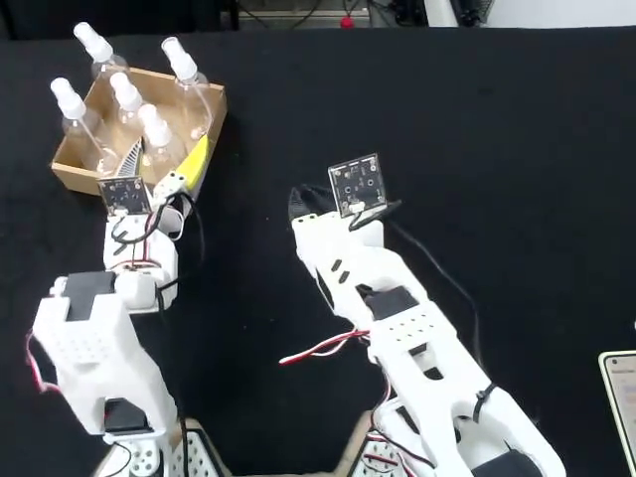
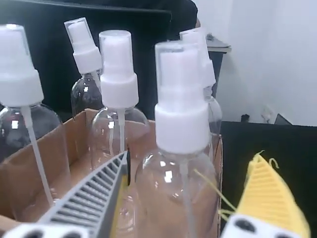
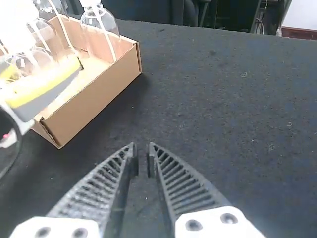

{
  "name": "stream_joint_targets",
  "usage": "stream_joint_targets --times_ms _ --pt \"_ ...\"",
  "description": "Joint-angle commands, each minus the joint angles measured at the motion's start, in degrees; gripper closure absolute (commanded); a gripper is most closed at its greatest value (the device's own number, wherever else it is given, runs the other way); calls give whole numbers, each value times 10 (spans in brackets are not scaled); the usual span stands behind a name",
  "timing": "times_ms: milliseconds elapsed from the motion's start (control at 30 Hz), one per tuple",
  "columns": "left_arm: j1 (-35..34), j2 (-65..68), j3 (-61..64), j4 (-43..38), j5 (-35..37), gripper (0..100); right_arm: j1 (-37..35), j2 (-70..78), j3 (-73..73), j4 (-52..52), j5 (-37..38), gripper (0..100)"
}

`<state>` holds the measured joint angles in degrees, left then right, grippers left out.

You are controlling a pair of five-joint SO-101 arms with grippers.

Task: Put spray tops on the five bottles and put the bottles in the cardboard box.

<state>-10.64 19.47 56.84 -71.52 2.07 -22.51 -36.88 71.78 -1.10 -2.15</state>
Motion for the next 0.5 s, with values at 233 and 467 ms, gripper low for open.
stream_joint_targets --times_ms 233,467 --pt "0 -145 129 -6 3 650 -8 2 -29 -16 4 959" --pt "1 -269 245 -6 0 752 -8 2 -29 -16 4 959"
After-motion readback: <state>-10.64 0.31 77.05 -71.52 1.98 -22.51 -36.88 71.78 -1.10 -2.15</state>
